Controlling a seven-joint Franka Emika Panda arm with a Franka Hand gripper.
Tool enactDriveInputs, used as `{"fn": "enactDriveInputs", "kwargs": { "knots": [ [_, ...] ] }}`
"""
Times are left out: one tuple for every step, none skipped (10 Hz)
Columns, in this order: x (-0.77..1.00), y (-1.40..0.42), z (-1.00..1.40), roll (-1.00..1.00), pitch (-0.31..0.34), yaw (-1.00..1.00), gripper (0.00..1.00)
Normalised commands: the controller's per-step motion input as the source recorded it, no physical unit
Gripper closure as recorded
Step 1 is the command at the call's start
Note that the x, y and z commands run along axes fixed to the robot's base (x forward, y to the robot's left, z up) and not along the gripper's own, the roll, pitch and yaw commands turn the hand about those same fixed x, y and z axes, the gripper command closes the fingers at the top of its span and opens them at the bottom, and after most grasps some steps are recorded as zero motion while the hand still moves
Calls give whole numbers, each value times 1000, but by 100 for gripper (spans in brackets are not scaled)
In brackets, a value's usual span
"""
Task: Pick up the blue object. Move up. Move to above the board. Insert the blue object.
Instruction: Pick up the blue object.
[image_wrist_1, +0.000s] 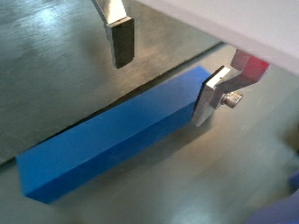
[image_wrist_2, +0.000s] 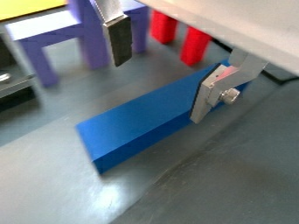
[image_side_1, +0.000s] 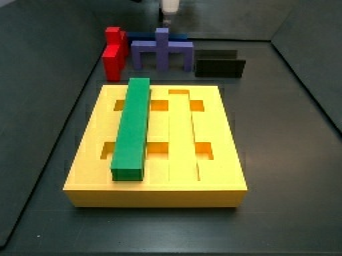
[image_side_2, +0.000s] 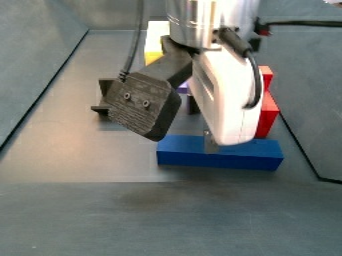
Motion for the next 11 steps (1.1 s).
{"fn": "enactDriveInputs", "kwargs": {
  "knots": [
    [-246, 49, -151, -16, 0, -723, 0],
    [-189, 54, -180, -26, -16, -620, 0],
    [-23, 77, -200, -86, -44, -263, 0],
    [0, 20, -369, -89, -93, -97, 0],
    [0, 20, -357, -53, -89, -77, 0],
    [-26, 0, -326, 0, -71, 0, 0],
    [-89, 29, -300, 0, -60, 0, 0],
    [-114, 40, -266, 0, -30, -94, 0],
    [-143, 80, -160, -71, -39, -166, 0],
    [-117, 97, -117, -83, -36, -140, 0],
    [-217, 80, -120, -74, -49, -149, 0]
  ]
}}
